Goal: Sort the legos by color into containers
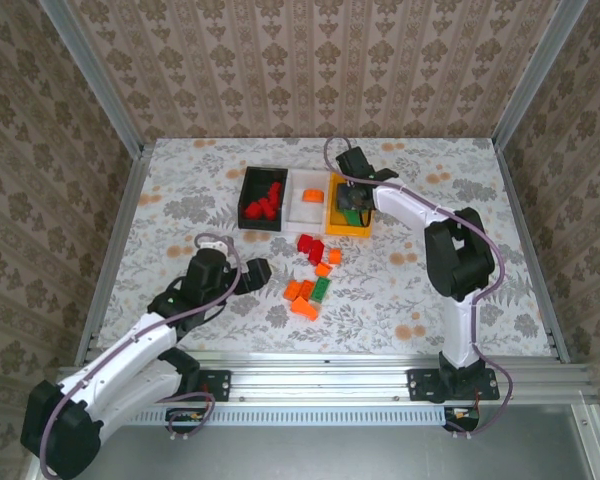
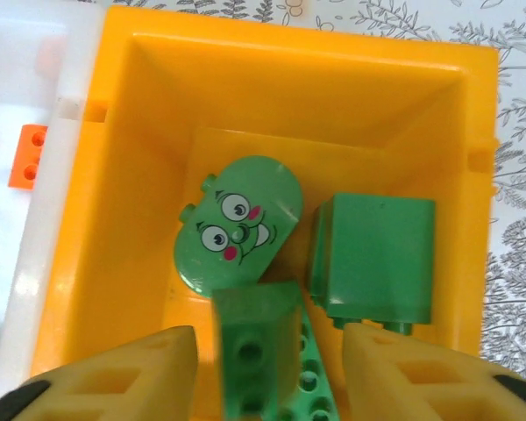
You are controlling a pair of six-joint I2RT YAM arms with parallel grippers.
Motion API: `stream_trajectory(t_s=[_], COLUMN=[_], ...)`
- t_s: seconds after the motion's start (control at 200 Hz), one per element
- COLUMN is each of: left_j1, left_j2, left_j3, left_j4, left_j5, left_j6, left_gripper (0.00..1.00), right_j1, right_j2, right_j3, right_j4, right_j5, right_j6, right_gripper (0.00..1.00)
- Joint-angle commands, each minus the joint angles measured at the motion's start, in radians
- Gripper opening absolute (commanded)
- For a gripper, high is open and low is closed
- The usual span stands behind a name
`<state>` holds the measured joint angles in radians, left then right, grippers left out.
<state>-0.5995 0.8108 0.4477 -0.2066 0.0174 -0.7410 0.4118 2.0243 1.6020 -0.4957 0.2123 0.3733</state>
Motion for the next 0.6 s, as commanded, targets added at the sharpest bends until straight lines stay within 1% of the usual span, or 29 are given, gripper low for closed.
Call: stream_trajectory(t_s=[0.0, 0.1, 0.175, 0.32, 0.445, 0.595], left_j1=[0.012, 0.014, 0.014, 0.014, 0.009, 0.005], left_j2=[-0.024, -0.026, -0.019, 0.024, 0.076, 0.097], left_j3=[-0.014, -0.012, -0.014, -0.046, -0.062, -0.084], left_j4=[-0.046, -0.037, -0.019, 0.062, 0.121, 0.146], left_j5=[0.014, 0.016, 0.022, 0.040, 0.060, 0.029], left_j6=[0.008, 0.004, -0.004, -0.033, -0.050, -0.074], left_gripper=[1.00, 1.00, 1.00, 1.00, 1.00, 1.00], right_j1=[-0.002, 0.003, 0.021, 0.106, 0.183, 0.267], right_j2=[-0.055, -0.130, -0.221, -0.421, -0.565, -0.692], right_j3=[0.024, -0.017, -0.093, -0.352, -0.591, -0.772], right_j4=[-0.035, -0.035, -0.016, 0.071, 0.126, 0.139], right_j5=[0.008, 0.022, 0.018, 0.027, 0.042, 0.041], right_j6=[-0.013, -0.007, 0.017, 0.114, 0.254, 0.392], right_gripper=[0.55, 0.56, 0.57, 0.59, 0.60, 0.61])
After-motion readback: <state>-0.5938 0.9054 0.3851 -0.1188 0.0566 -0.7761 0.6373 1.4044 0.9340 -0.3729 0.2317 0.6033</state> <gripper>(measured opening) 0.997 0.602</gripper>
